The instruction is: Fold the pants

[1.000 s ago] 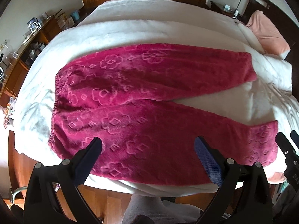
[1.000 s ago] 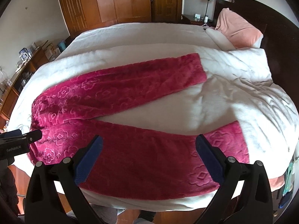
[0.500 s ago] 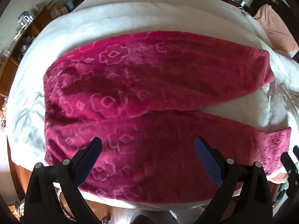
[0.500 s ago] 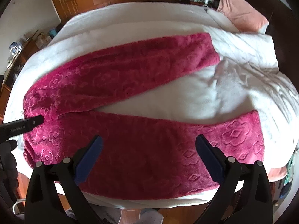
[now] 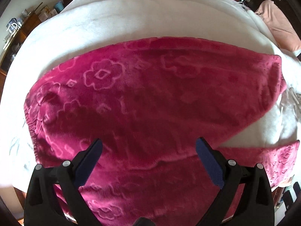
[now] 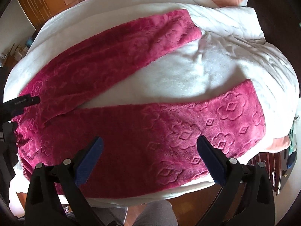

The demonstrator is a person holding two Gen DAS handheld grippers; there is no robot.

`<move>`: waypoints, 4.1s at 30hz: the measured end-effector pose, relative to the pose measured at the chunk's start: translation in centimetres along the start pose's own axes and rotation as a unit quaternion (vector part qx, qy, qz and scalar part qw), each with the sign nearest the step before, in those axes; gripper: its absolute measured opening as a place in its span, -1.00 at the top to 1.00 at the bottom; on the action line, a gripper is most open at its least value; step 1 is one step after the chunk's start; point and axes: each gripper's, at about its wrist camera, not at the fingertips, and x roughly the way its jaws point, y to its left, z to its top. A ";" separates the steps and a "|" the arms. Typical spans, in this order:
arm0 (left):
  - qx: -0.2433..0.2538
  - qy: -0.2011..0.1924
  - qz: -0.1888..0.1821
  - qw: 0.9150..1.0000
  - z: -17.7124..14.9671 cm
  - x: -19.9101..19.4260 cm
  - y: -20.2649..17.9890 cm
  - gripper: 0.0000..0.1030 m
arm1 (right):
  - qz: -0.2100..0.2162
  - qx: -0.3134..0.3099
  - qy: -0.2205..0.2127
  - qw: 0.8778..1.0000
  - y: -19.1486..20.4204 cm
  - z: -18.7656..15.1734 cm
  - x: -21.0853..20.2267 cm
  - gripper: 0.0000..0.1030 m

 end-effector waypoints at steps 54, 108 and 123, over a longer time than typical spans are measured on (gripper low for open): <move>-0.107 0.043 0.134 0.984 17.7 13.0 -4.3 -0.90 | 0.133 0.181 -0.033 0.974 -23.7 28.7 17.4 0.79; -0.179 -0.010 0.072 0.981 21.5 10.1 22.2 -0.91 | 0.009 -0.102 -0.062 0.993 2.4 24.2 13.9 0.00; -0.255 0.007 0.112 0.960 20.5 13.5 43.0 -0.90 | 0.003 -0.130 -0.046 0.990 8.8 18.5 11.2 0.00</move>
